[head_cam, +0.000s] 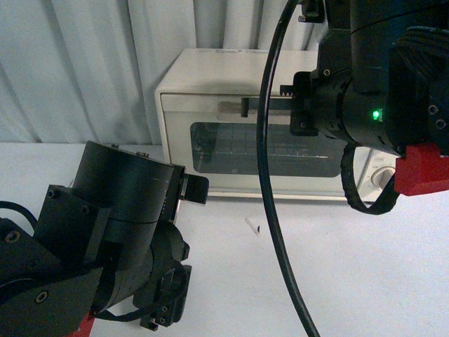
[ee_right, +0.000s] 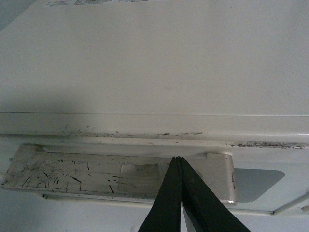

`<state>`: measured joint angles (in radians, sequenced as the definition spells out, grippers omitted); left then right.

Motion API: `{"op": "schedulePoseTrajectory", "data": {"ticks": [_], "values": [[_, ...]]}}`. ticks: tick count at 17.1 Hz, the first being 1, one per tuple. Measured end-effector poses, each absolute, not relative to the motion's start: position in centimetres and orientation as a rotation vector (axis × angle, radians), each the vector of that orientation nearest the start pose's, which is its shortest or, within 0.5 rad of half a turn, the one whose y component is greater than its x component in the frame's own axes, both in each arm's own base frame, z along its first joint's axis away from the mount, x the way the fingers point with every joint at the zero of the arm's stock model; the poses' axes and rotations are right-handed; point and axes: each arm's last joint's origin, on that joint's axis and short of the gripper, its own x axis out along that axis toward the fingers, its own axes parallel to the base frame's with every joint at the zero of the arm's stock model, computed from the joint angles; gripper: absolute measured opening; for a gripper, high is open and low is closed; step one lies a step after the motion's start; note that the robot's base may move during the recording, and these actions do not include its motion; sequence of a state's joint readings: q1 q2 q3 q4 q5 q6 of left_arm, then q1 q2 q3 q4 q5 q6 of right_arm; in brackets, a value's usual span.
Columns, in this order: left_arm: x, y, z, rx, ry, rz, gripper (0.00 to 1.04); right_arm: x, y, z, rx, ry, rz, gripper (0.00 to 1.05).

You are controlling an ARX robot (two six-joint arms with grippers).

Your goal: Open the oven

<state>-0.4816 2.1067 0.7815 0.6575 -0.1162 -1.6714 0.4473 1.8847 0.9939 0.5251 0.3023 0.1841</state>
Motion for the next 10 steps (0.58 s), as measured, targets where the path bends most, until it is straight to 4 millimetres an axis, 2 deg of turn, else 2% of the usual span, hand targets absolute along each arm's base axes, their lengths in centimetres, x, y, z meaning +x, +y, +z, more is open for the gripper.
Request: {"op": "schedulePoseTrajectory", "data": {"ticks": [3,5,7,8,9,10], "values": [[31.0,-15.8,4.8,-1.394,0.753,0.262,0.98,34.7,16.7,16.2,0.080,0.347,0.089,0.02],[31.0,-15.8,4.8,-1.394,0.753,0.262,0.98,33.3,17.0,16.0,0.084,0.358,0.074,0.02],[31.0,-15.8,4.8,-1.394,0.753,0.262,0.98,31.2,17.3,15.7,0.091,0.384,0.061,0.02],[31.0,-15.8,4.8,-1.394,0.753,0.261,0.98,28.6,17.1,15.4,0.070,0.404,0.054,0.02],[31.0,-15.8,4.8,-1.394,0.754,0.262,0.98,25.1,14.2,18.0,0.015,0.323,-0.073,0.02],[31.0,-15.8,4.7,-1.393,0.753,0.263,0.98,21.0,8.7,19.2,-0.030,0.337,-0.293,0.02]]}}
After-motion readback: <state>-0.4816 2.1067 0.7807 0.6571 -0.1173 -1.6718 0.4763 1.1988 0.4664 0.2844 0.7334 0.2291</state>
